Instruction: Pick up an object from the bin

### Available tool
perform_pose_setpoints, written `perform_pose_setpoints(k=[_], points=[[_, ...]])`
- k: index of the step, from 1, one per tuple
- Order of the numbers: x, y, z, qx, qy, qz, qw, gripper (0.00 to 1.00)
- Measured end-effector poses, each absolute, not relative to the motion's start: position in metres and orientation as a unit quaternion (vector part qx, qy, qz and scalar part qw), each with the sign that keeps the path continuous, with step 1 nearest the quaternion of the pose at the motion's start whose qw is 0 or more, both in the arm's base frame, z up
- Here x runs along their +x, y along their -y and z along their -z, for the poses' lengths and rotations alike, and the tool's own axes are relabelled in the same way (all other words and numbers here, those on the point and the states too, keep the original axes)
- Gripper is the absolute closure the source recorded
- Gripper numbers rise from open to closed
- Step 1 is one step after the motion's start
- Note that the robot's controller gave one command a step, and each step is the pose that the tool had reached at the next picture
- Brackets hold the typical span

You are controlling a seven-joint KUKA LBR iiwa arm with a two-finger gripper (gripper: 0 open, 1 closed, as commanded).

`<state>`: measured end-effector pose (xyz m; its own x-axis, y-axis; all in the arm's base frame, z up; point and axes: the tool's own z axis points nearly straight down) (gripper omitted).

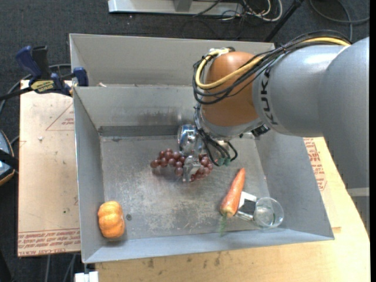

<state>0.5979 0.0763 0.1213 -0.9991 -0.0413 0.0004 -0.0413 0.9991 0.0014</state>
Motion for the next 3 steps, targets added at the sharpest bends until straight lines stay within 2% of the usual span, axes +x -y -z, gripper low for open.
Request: perform_pose_setpoints(k=[1, 3], points=[[0.599, -0.076, -0.135, 0.021, 1.0, 0.001, -0.002, 1.0], [0.597, -0.076, -0.165, 0.02, 1.0, 0.0, 0.002, 1.0]])
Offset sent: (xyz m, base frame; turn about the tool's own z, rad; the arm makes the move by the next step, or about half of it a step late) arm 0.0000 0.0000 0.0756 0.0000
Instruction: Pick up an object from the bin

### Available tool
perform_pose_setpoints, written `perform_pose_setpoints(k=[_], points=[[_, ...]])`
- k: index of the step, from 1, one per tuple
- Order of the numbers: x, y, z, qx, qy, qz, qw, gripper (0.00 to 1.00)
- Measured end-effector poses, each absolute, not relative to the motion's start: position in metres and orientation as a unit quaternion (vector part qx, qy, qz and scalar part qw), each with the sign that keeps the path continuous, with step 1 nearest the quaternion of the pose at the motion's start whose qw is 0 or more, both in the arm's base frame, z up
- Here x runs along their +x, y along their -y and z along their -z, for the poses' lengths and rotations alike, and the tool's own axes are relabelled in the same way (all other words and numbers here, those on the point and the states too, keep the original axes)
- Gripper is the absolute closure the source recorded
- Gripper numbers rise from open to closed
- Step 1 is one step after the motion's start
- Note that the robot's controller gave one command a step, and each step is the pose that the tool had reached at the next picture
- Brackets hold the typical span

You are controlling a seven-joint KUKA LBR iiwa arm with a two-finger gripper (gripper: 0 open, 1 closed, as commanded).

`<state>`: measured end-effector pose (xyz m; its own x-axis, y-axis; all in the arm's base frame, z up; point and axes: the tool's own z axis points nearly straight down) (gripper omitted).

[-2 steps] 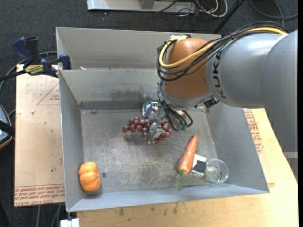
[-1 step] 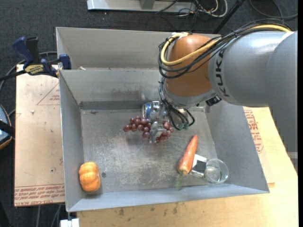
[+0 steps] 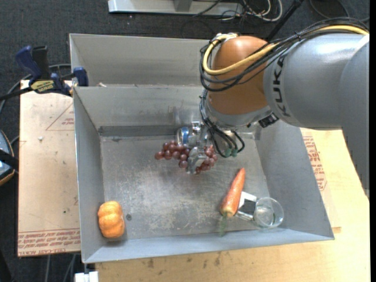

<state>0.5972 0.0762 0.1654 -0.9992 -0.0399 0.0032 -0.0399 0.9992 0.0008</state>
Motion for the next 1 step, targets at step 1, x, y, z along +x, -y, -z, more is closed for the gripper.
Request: perform_pose_setpoints(k=[1], points=[[0.5984, -0.0764, -0.1813, 0.02, 1.0, 0.001, -0.001, 1.0]])
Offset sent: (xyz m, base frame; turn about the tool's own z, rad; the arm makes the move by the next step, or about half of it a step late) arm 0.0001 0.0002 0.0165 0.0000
